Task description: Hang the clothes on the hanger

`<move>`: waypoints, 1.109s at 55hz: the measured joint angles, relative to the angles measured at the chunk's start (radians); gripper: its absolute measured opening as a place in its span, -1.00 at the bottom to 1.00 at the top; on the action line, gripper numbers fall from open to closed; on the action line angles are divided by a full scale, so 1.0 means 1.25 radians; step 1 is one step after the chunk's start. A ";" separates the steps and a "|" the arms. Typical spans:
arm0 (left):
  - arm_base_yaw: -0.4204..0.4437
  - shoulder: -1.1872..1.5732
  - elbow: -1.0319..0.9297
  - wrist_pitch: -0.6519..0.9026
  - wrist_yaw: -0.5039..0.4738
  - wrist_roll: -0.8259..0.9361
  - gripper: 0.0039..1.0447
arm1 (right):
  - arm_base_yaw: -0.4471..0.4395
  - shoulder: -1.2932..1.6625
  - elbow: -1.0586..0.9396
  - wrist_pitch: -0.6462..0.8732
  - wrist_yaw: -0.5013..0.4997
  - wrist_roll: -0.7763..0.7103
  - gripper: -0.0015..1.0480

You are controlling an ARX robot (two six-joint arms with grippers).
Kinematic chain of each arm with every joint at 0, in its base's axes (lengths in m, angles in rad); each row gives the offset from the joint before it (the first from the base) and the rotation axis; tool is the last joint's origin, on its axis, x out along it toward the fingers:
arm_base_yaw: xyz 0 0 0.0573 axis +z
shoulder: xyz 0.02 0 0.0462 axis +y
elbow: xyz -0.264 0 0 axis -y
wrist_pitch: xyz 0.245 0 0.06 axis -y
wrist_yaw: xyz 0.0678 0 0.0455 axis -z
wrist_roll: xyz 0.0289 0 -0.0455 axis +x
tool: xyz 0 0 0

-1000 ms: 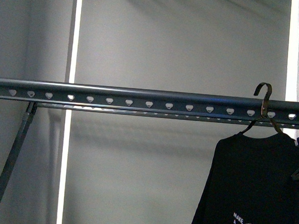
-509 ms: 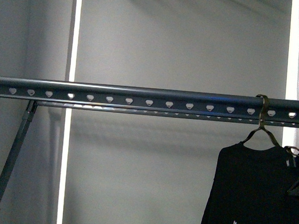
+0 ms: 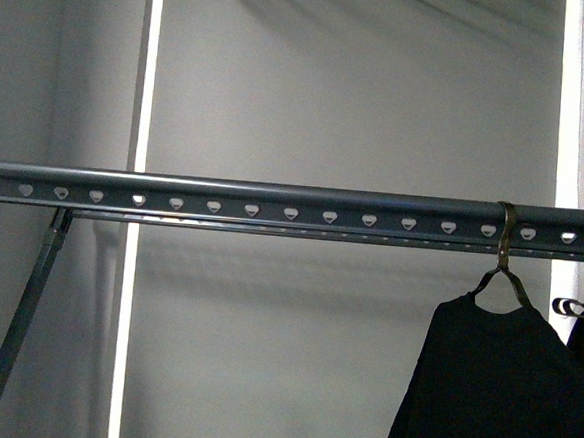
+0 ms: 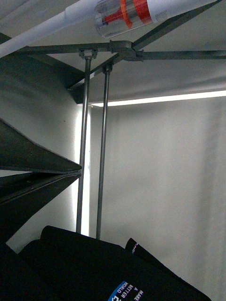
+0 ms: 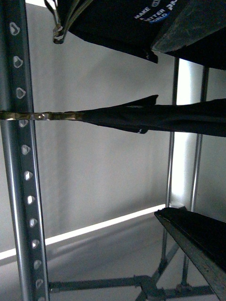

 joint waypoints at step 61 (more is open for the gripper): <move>0.000 -0.240 0.000 -0.245 0.000 0.000 -0.94 | 0.156 -0.691 -0.351 -0.410 0.291 -0.088 -0.95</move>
